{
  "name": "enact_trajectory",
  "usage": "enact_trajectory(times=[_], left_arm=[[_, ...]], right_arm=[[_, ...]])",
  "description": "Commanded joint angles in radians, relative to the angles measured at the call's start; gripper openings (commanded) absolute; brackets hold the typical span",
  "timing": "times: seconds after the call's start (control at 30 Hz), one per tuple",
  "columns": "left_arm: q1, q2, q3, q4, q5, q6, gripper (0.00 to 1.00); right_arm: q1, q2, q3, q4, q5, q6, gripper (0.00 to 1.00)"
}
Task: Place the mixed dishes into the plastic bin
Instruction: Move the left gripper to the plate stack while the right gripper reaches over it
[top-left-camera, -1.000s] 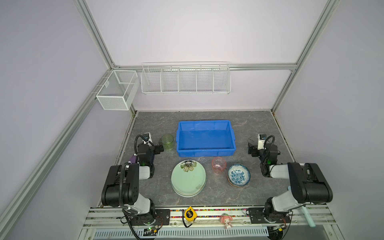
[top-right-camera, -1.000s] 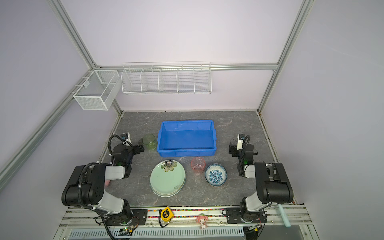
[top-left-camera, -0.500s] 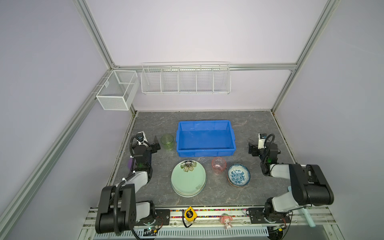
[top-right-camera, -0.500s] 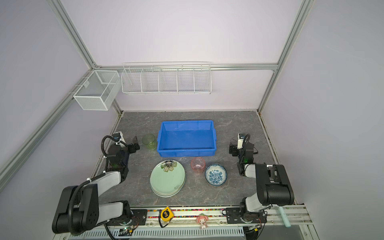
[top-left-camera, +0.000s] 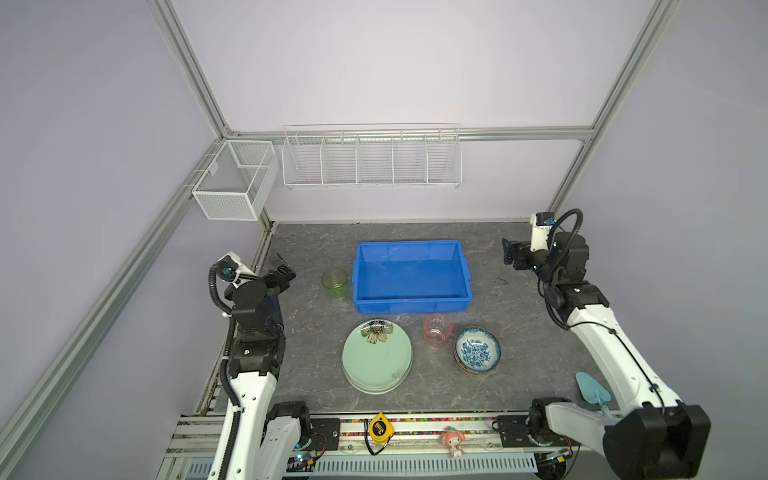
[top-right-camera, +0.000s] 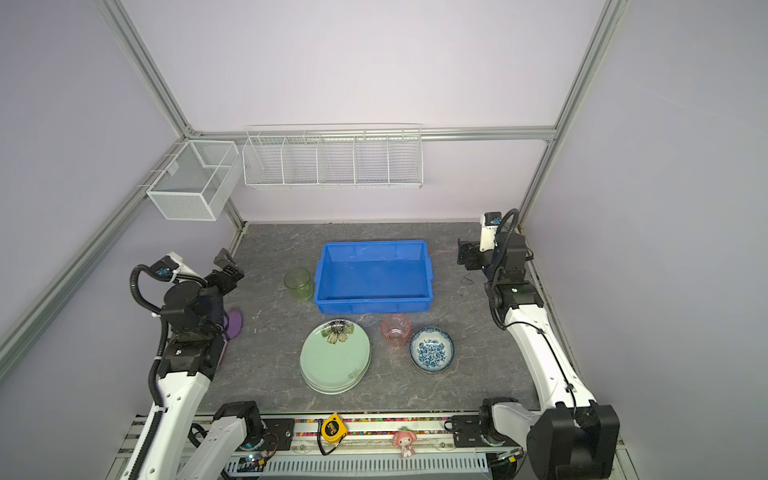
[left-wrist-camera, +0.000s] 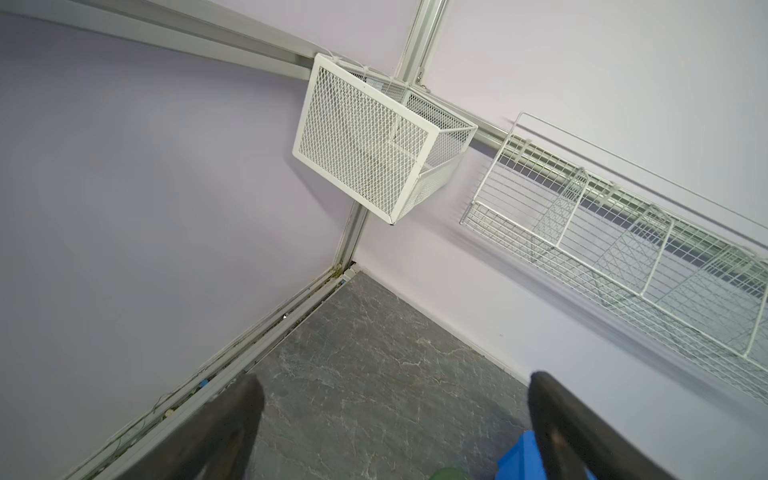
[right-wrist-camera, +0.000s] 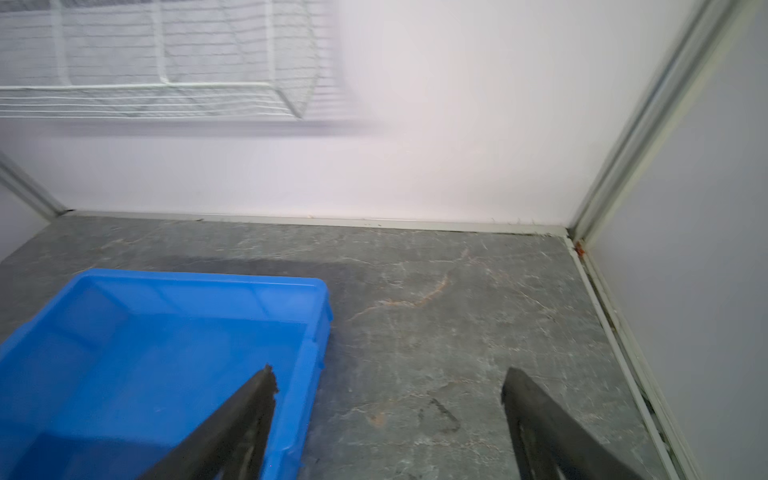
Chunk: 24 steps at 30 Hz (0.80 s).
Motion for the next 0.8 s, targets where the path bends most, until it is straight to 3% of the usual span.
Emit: enact_trajectory(times=[0.0,0.13,0.33,0.47,0.6,0.77], left_arm=[[-0.001,0.009,0.125,-0.372,0.007,-0.102,0.99],[-0.002,0.113,0.261,-0.609,0.116,-0.134,0.99],[-0.002,0.197,0.298,-0.807,0.333,-0.179,0.99],[-0.002,0.233,0.249,-0.917,0.498,-0.191,1.00],[-0.031,0.186,0.149,-0.947,0.595,-0.249,0.98],[-0.146,0.091,0.048,-0.947,0.589,-0.356,0.97]], right_arm=[[0.051,-0.017,0.088,-0.278,0.034,0.003,0.88],[0.128,-0.024,0.151,-0.393,0.002,0.024,0.88],[0.218,-0.058,0.156,-0.455,-0.009,0.046,0.88],[0.228,-0.039,0.183,-0.539,-0.136,0.053,0.88],[0.258,-0.021,0.186,-0.589,-0.291,0.052,0.88],[0.390,0.021,0.224,-0.651,-0.267,0.088,0.88]])
